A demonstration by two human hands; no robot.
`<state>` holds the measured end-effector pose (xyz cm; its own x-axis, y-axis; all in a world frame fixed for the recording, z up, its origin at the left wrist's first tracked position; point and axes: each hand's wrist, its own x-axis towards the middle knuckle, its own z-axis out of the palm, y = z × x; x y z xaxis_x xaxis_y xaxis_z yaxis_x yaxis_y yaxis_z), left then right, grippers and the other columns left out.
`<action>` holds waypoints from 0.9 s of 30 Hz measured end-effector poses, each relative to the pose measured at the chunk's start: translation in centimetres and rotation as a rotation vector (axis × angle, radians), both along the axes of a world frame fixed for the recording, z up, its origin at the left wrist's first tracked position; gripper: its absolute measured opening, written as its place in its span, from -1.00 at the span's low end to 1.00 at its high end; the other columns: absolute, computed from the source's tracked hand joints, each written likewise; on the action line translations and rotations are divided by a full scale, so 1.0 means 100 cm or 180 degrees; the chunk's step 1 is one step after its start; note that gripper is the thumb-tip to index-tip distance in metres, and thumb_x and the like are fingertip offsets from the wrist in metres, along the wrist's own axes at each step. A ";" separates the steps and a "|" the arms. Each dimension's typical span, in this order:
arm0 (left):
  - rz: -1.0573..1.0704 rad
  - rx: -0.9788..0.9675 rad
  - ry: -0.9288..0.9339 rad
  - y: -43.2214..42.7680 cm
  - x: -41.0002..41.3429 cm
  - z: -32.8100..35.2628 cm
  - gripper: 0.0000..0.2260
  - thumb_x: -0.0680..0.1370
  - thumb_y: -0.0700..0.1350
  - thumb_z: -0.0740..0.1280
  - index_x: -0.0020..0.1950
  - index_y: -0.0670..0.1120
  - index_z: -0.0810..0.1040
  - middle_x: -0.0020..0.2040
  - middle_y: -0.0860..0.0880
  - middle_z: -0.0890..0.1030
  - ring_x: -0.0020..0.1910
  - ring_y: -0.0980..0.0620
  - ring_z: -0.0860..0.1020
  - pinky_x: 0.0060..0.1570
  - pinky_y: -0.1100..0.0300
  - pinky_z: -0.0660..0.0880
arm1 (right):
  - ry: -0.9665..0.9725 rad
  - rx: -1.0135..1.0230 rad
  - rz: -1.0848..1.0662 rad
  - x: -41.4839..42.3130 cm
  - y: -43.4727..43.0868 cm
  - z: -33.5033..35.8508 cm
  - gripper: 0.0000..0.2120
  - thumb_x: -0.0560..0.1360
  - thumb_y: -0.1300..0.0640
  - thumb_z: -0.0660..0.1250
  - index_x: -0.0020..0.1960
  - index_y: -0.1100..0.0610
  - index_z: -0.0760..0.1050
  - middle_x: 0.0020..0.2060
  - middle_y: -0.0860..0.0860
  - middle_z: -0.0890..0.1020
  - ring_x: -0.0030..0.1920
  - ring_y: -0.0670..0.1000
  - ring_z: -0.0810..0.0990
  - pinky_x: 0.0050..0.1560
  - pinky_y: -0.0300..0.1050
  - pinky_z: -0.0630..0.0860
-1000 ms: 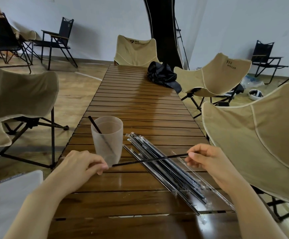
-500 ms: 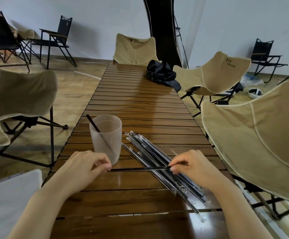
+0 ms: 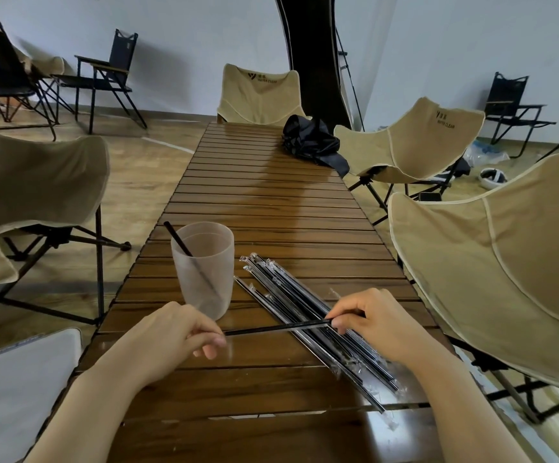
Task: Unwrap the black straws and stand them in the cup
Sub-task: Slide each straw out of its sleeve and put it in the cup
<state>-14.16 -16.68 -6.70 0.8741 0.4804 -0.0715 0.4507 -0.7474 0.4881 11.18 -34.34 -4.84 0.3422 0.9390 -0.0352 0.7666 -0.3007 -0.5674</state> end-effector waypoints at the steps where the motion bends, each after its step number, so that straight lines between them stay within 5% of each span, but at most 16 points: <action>1: 0.0086 0.0058 -0.0010 0.001 -0.001 -0.001 -0.83 0.52 0.14 0.28 -0.26 0.29 0.57 -0.28 0.38 0.60 -0.20 0.40 0.56 -0.17 0.44 0.46 | -0.0023 -0.0004 -0.0034 0.002 -0.002 0.001 -0.83 0.52 0.14 0.36 -0.17 -0.09 0.65 -0.37 -0.17 0.65 -0.31 -0.30 0.56 -0.24 -0.52 0.37; 6: 0.0565 0.0516 0.0046 0.007 -0.009 -0.005 -0.81 0.55 0.15 0.25 -0.17 0.24 0.63 -0.31 0.28 0.61 -0.24 0.35 0.56 -0.26 0.48 0.36 | -0.0208 -0.0040 -0.0315 0.016 -0.014 0.003 -0.74 0.50 0.19 0.36 -0.29 -0.10 0.57 -0.48 -0.24 0.57 -0.40 -0.32 0.49 -0.29 -0.50 0.36; 11: 0.0887 0.0563 0.0162 0.011 -0.010 -0.008 -0.78 0.56 0.14 0.24 -0.19 0.20 0.63 -0.27 0.24 0.61 -0.21 0.27 0.56 -0.27 0.41 0.38 | -0.0363 -0.0079 -0.0676 0.026 -0.023 0.000 -0.84 0.51 0.17 0.36 -0.19 -0.05 0.60 -0.29 -0.16 0.63 -0.27 -0.22 0.55 -0.32 -0.42 0.32; 13: 0.0761 0.0406 0.0163 0.008 -0.008 -0.010 -0.91 0.54 0.15 0.28 -0.09 0.28 0.58 -0.18 0.29 0.59 -0.16 0.30 0.54 -0.21 0.43 0.40 | -0.0383 -0.0073 -0.0706 0.026 -0.021 0.000 -0.87 0.51 0.18 0.36 -0.17 -0.01 0.61 -0.27 -0.14 0.63 -0.25 -0.20 0.55 -0.30 -0.42 0.33; 17: 0.0368 0.0298 0.0074 -0.005 0.006 -0.010 -0.73 0.50 0.20 0.28 0.20 0.28 0.49 -0.13 0.34 0.51 -0.15 0.41 0.49 -0.23 0.50 0.37 | -0.0349 -0.0229 -0.0413 0.015 -0.009 -0.001 -0.85 0.53 0.21 0.32 -0.12 0.02 0.62 -0.35 -0.14 0.57 -0.39 -0.23 0.47 -0.36 -0.43 0.38; 24: 0.0275 0.0635 -0.0211 -0.014 0.018 -0.010 -0.90 0.56 0.13 0.24 -0.02 0.24 0.54 -0.28 0.27 0.58 -0.21 0.39 0.52 -0.23 0.51 0.37 | -0.0089 -0.0158 -0.0003 -0.001 0.004 -0.009 -0.84 0.52 0.16 0.35 -0.01 -0.07 0.63 -0.25 -0.25 0.62 -0.17 -0.30 0.58 -0.16 -0.50 0.41; 27: 0.0228 0.0693 -0.0219 -0.016 0.020 -0.009 -0.90 0.56 0.13 0.24 -0.05 0.23 0.54 -0.26 0.26 0.58 -0.20 0.35 0.53 -0.21 0.51 0.39 | -0.0062 -0.0122 0.0161 -0.010 0.009 -0.011 -0.86 0.52 0.12 0.36 -0.05 -0.11 0.62 -0.32 -0.26 0.59 -0.24 -0.37 0.55 -0.28 -0.48 0.39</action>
